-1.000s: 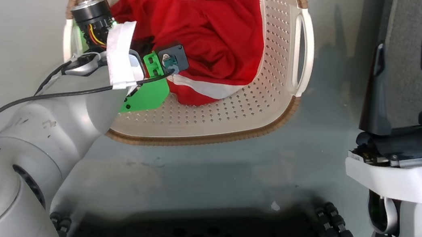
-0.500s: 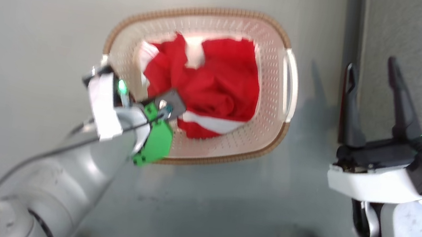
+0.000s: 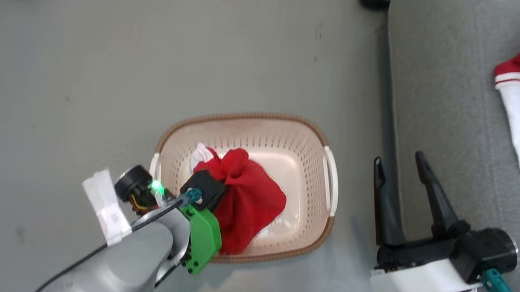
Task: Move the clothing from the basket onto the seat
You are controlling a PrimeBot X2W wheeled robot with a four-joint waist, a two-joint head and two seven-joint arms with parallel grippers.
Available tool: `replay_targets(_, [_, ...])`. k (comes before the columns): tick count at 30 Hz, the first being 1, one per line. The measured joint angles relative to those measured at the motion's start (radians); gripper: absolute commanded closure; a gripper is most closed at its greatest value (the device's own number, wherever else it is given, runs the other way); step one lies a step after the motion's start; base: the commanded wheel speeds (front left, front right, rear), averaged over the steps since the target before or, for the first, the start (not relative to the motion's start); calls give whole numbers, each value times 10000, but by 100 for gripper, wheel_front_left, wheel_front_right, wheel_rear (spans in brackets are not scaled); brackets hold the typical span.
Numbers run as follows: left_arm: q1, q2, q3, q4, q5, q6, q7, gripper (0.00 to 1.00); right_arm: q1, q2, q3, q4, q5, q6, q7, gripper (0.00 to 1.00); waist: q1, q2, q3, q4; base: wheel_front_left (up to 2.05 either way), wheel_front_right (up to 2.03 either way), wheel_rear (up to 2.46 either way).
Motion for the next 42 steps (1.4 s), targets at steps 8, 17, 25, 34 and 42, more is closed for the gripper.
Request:
replay_targets(8, [1591, 546, 1087, -1958, -247, 593, 0, 100, 1020, 2, 545, 430, 334, 0, 0, 0, 0, 0, -2131, -134, 0, 0, 0])
replay_targets(17, [2175, 1091, 1833, -4592, 31, 1093, -2, 100, 1567, 0, 1112, 667, 207, 0, 2, 0, -1, 0, -3905, -309, 0, 0, 0])
replay_targets(25, [2479, 1244, 2117, -6619, 424, 1177, -19, 100, 1754, -96, 1375, 788, 203, 0, 0, 0, 0, 0, -4687, -269, 0, 0, 0])
replay_targets(34, [2487, 1179, 2042, -7850, 587, 1365, 136, 100, 1701, -163, 1749, 890, 148, 0, 0, 0, 0, 0, -4733, 109, 0, 0, 0])
replay_targets(42, [2229, 1114, 2057, -9175, 535, 1544, 587, 100, 1394, -155, 2516, 1197, 395, 0, 2, 0, 0, 0, -4599, 345, 0, 0, 0])
